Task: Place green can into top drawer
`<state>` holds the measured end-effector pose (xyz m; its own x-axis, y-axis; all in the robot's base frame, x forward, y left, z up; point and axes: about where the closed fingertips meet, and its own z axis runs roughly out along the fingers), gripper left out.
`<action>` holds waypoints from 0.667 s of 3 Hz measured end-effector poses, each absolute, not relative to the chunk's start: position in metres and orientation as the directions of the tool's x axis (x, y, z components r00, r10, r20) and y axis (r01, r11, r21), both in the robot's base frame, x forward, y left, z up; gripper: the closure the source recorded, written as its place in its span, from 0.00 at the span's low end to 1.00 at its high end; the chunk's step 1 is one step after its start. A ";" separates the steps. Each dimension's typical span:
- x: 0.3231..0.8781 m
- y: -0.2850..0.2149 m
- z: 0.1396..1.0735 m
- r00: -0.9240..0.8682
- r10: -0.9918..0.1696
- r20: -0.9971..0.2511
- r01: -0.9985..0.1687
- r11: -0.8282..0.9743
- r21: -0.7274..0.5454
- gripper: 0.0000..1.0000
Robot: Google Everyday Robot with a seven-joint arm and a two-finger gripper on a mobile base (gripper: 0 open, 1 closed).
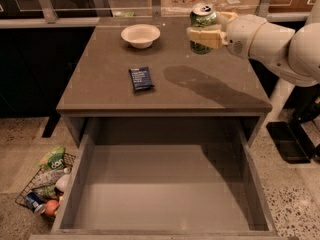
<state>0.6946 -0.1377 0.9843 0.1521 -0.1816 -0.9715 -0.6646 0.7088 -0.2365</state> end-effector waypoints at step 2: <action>0.689 -0.126 0.976 0.139 -0.164 -0.977 -0.696 0.685 -0.214 1.00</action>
Offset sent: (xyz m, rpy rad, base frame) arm -0.0134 0.0223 -0.0196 0.0304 0.0501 0.0841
